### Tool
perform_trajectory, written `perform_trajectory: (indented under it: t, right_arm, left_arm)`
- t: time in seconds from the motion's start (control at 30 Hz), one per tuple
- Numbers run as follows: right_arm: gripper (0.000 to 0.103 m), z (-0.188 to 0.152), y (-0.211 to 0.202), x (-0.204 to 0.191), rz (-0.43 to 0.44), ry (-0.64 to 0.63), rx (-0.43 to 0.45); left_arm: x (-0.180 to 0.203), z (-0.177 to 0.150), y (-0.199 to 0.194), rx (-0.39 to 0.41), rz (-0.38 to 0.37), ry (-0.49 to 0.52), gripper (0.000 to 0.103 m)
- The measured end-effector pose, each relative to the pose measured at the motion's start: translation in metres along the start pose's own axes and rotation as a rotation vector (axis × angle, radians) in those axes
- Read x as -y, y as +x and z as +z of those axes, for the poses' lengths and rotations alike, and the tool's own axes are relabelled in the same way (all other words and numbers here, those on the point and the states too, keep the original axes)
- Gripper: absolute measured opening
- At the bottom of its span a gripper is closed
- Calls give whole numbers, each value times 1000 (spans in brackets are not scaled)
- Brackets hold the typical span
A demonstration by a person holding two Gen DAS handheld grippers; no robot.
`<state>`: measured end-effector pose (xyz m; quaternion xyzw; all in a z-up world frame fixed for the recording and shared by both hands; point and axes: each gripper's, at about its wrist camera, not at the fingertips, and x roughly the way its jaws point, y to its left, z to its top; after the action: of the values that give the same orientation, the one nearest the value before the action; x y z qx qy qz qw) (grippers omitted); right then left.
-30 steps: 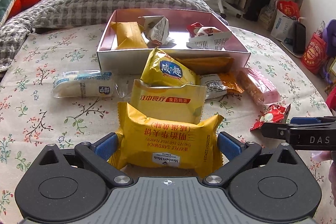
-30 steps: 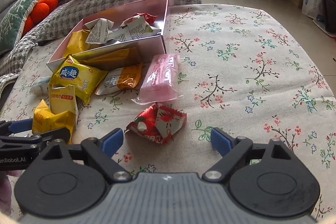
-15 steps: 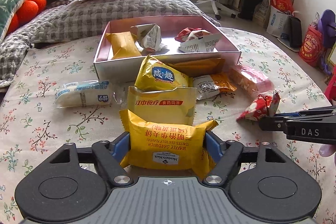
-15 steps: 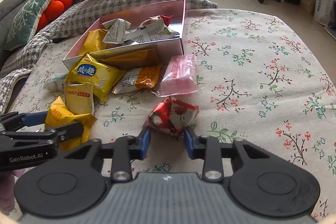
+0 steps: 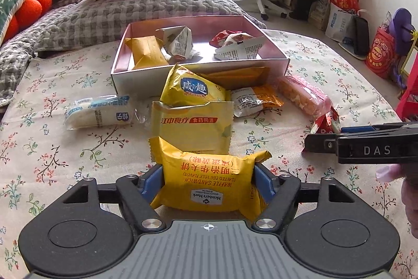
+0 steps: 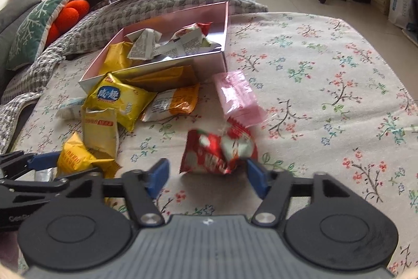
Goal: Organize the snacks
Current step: 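Lift the yellow sandwich pack with the left gripper while the right opens over the red candy, then carry the sandwich pack with the left gripper while the right carries the red candy over the box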
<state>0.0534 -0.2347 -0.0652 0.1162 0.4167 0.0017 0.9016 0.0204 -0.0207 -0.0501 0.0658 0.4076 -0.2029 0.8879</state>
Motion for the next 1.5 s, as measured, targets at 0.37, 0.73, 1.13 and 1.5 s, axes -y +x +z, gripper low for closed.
perform_trajectory:
  t: [0.37,0.73,1.13,1.5]
  right_arm:
    - [53,4,12,11,-9,50,26]
    - [42,2,1,7,40,43,13]
    - [43,16,-28,-2,105,28,47]
    - [43,80,-13,8,136,95,98]
  left_arm:
    - [1,0,2,-3,1,3,73]
    - [1,1,-8,-4,-15,7,72]
    - [-2,27,-25,15,-9,23,72]
    - [1,103,-1,82,-5,29,73]
